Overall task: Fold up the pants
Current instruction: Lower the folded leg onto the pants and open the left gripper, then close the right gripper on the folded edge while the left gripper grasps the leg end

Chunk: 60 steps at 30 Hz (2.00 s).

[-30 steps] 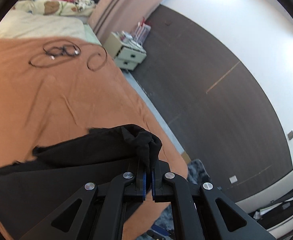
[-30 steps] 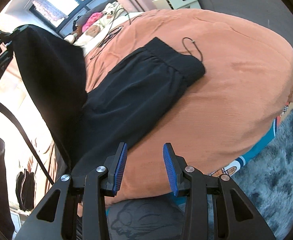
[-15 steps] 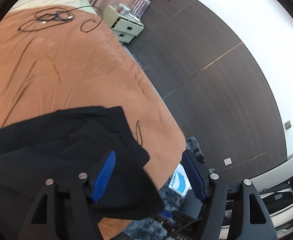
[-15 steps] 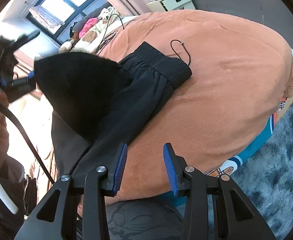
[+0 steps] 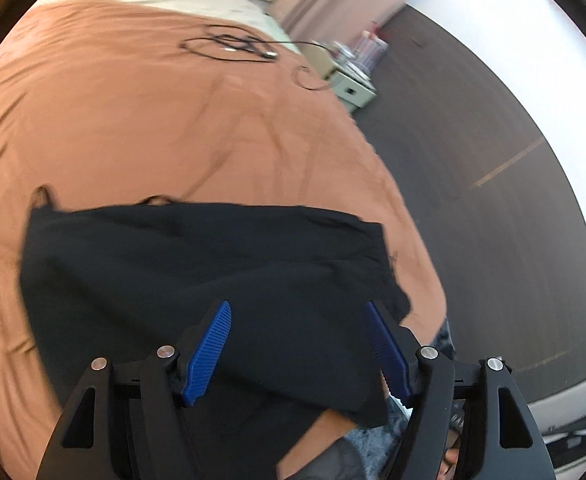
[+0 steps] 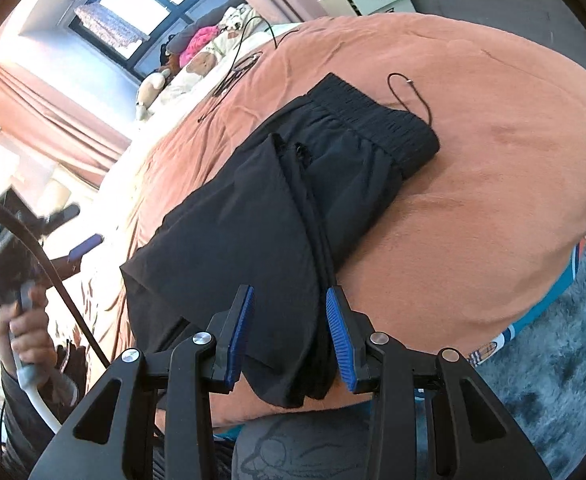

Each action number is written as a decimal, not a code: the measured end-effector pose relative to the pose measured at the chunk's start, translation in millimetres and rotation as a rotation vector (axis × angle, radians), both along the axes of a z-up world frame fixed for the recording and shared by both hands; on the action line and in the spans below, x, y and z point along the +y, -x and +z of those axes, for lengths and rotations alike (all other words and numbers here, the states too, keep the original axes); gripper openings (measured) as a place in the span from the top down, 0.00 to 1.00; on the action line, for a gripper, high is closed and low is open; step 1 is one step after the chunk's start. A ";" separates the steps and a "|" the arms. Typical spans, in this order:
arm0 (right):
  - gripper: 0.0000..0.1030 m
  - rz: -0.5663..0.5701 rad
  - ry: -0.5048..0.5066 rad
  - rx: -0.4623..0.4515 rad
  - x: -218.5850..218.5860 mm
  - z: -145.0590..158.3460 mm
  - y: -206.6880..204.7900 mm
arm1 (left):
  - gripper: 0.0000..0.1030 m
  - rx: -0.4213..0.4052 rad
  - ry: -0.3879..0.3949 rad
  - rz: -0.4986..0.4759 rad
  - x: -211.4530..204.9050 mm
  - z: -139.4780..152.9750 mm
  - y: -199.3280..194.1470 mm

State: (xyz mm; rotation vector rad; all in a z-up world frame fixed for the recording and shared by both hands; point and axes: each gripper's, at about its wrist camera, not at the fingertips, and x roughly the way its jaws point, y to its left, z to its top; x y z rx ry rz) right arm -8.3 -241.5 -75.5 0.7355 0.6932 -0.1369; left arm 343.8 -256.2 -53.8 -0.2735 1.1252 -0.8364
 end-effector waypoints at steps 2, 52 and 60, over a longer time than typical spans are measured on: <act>0.66 0.004 -0.007 0.010 -2.9 -5.2 -7.2 | 0.31 0.011 -0.008 0.053 30.3 -7.7 0.0; 0.41 0.144 -0.128 -0.021 -62.0 -55.2 -74.4 | 0.73 0.258 0.073 0.280 159.8 -144.0 -29.4; 0.91 0.165 -0.139 -0.028 -64.3 -59.6 -68.3 | 0.97 0.235 0.097 0.309 173.7 -132.6 -17.5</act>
